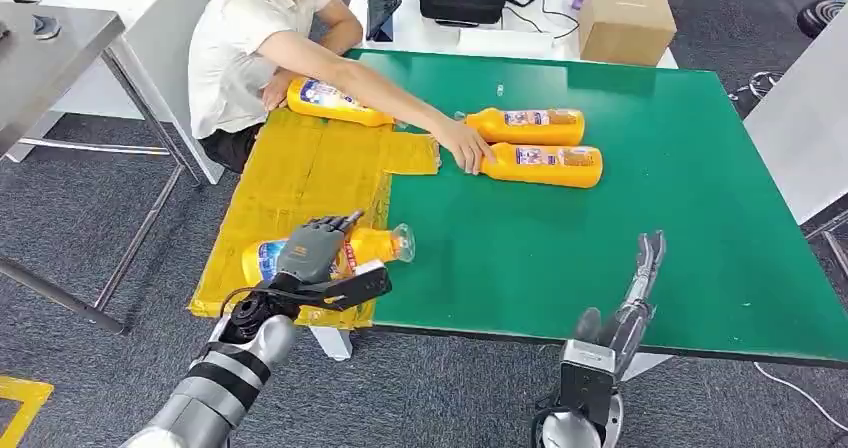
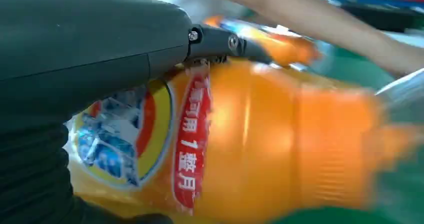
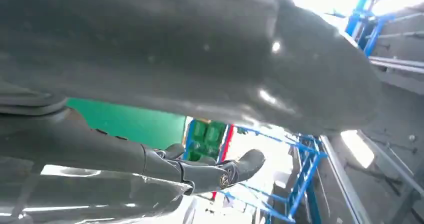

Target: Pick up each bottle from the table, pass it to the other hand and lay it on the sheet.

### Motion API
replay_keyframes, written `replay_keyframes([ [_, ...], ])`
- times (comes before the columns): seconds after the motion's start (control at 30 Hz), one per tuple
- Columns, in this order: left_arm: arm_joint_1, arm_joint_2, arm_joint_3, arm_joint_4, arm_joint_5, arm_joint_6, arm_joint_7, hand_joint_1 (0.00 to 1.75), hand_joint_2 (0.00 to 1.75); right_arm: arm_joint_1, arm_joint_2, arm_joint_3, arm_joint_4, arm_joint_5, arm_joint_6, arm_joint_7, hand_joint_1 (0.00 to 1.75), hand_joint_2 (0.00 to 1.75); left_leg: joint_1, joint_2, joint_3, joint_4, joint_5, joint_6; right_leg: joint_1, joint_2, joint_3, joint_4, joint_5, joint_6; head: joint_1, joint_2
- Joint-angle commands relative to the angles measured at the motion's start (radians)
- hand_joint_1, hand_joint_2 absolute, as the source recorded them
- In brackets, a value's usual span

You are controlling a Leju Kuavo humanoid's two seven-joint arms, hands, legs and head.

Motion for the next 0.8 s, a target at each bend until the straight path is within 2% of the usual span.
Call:
replay_keyframes([
  [0.03,-0.064,0.062,-0.124,0.059,0.07,-0.099,-0.077,0.0,1.75,-0.049,-0.062,0.054,0.101,-0.018,0.003,0.0,0.0,0.0,0.001,0.002,0.004,-0.001,-0.001,-0.002,0.001,0.002,0.003,-0.001,-0.001,-0.002,0.0,0.0],
  [0.67,-0.064,0.062,-0.124,0.059,0.07,-0.099,-0.077,0.0,1.75,-0.049,-0.062,0.054,0.101,-0.018,0.003,0.0,0.0,0.0,0.001,0.001,0.004,-0.001,-0.001,-0.002,0.001,0.002,0.003,-0.001,-0.001,-0.002,0.0,0.0],
  [0.8,-0.056,0.068,-0.137,0.044,0.118,-0.113,-0.116,0.0,1.75,-0.055,-0.064,0.053,0.109,-0.017,0.003,0.0,0.0,0.0,0.001,0.001,0.002,-0.001,-0.001,-0.001,0.001,0.001,0.002,-0.001,0.0,-0.001,0.0,0.0],
])
